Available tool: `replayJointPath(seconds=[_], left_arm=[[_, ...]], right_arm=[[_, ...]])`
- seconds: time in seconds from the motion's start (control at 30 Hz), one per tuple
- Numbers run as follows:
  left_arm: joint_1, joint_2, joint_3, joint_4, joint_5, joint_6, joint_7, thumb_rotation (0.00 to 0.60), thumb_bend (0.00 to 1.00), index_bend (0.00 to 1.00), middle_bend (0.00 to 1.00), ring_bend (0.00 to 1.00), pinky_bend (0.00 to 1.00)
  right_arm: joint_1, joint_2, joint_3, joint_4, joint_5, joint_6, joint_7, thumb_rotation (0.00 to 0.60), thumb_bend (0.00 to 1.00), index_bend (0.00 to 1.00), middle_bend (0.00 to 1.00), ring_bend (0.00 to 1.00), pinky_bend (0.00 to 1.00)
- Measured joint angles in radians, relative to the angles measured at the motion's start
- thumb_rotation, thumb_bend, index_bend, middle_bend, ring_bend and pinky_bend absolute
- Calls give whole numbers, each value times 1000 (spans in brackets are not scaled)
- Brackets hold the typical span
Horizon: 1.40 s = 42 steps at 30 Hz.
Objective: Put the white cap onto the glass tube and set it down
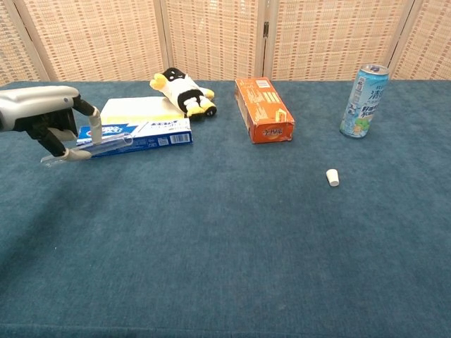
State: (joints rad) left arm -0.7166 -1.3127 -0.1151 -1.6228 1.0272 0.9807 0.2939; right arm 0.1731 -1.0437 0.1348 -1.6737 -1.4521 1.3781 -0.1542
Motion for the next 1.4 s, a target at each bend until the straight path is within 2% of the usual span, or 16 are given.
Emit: replayJointPath(seconds=[0.03,0.17,0.27,0.47,0.7,0.8,1.13,1.4], left_arm=[[7,8,0,-14,12,12,-4,600,426,597,1000,1000,1000],[21,21,4,-49,42,37,4,600,426,597,1000,1000,1000],[27,29,8,-67,51,47,18,600,426,597,1000,1000,1000],[34,36,12,-86,61,60,46,600,426,597,1000,1000,1000],[43,41,16,-104,61,65,64,600,426,598,1000,1000,1000],[45,41,19,-106,62,63,71,600,426,598,1000,1000,1000],[49,38,23,-111,66,56,78,600,426,598,1000,1000,1000],[53,40,25,-110,66,49,78,600,426,597,1000,1000,1000]], right_arm=[[13,1,4,-8,5,-22,-2,600,384,223,520,574,661],[83,6,21,-40,38,-142,-1,600,412,224,730,772,807],[156,3,37,-55,85,-266,-3,600,461,232,852,871,889],[295,-28,60,-48,212,-487,-6,600,623,260,982,995,995],[436,-116,61,37,342,-676,-3,600,794,270,1000,1000,1000],[482,-159,58,83,383,-722,-1,600,824,270,1000,1000,1000],[580,-272,20,213,471,-812,-13,600,840,270,1000,1000,1000],[611,-331,-10,285,502,-833,1,600,840,270,1000,1000,1000]])
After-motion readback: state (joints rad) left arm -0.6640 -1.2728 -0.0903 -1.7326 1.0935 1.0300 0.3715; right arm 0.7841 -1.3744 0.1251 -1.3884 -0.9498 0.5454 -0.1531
